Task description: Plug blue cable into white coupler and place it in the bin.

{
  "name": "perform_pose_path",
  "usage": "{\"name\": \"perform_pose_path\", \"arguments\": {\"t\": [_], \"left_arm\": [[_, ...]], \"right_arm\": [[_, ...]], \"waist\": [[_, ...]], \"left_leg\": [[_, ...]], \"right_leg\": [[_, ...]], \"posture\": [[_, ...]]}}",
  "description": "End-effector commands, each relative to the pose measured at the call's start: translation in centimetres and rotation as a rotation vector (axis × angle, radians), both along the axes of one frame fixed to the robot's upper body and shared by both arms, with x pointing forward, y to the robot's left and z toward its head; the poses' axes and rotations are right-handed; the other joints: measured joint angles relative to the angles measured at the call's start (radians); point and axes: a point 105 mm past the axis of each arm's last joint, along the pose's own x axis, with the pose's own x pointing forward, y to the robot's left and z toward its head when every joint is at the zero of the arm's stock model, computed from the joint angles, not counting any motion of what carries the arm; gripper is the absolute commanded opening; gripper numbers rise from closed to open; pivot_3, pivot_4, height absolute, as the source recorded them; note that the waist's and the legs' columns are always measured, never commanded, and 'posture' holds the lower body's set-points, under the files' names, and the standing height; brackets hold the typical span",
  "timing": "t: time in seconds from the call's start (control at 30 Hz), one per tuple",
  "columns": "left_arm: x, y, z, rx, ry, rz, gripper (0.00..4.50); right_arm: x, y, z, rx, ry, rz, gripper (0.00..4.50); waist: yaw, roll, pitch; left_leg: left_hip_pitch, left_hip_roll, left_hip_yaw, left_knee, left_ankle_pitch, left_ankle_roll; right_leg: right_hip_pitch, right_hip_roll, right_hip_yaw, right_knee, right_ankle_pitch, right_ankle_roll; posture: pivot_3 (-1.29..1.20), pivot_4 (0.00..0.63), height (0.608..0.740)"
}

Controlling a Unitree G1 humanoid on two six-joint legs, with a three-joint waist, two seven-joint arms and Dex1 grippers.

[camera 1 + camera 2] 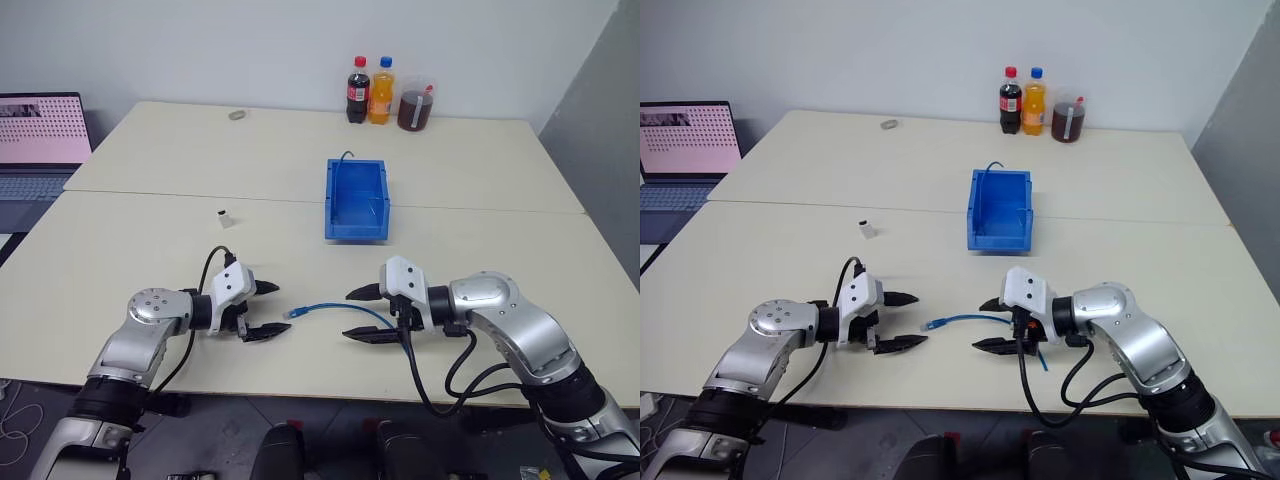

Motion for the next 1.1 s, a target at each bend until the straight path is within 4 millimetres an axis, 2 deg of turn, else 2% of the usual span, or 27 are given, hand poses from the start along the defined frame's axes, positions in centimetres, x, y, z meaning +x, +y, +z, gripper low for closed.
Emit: {"name": "perform_pose_path", "arguments": {"t": [0.03,0.37,0.47,0.63,0.7,0.8,1.1], "left_arm": [[-0.9,-1.3,-2.2,0.027,0.068,-0.057,4.31],[-2.5,-2.4,-4.3,0.116,0.13,-0.159,2.18],[-2.5,-1.9,-4.4,0.132,0.137,-0.145,1.4],[-1.8,-1.4,-3.8,0.109,0.107,-0.095,0.39],[-1.0,-1.5,-2.6,0.05,0.066,-0.045,0.24],[-0.5,-2.1,-0.7,-0.05,0.036,-0.015,0.24],[-0.5,-4.3,6.6,-0.397,0.104,-0.013,0.24]], "right_arm": [[-0.4,0.2,1.4,0.04,-0.043,0.003,3.24],[-0.3,0.2,1.8,0.044,-0.07,-0.012,3.27],[-0.3,0.1,2.0,0.046,-0.079,-0.022,3.27],[0.1,-0.1,2.2,0.066,-0.082,-0.065,3.27],[0.3,-0.4,2.4,0.098,-0.085,-0.097,3.27],[0.2,-0.8,2.6,0.138,-0.084,-0.139,3.27],[-2.6,-1.3,2.7,0.278,-0.001,-0.174,3.27]], "waist": [[0.002,0.0,0.0],[0.004,0.005,-0.008],[0.005,0.009,-0.01],[0.004,0.009,-0.01],[0.004,0.009,-0.01],[0.003,0.009,-0.01],[-0.001,0.005,-0.007]], "left_leg": [[0.0,0.0,0.0,0.0,0.0,0.0],[0.0,-0.001,0.0,0.001,0.0,0.0],[0.002,-0.001,-0.001,0.001,0.0,0.0],[0.014,-0.001,0.0,0.0,0.0,0.0],[0.015,-0.001,0.0,-0.001,0.0,0.0],[0.015,-0.001,0.0,0.0,0.0,0.0],[0.011,0.0,-0.003,-0.001,0.0,0.0]], "right_leg": [[0.0,0.0,0.0,0.0,0.0,0.0],[0.002,-0.001,0.0,-0.001,-0.001,0.002],[0.005,-0.001,0.0,-0.001,-0.004,0.007],[0.016,-0.001,0.0,-0.003,-0.007,0.007],[0.016,-0.001,0.001,-0.002,-0.009,0.005],[0.016,-0.001,0.0,-0.002,-0.008,0.005],[0.015,-0.001,-0.002,-0.002,-0.009,0.007]], "posture": [[0.0,0.15,0.74],[0.0,0.15,0.74],[0.0,0.15,0.74],[0.0,0.15,0.74],[0.0,0.15,0.74],[0.0,0.15,0.74],[0.0,0.15,0.74]]}}
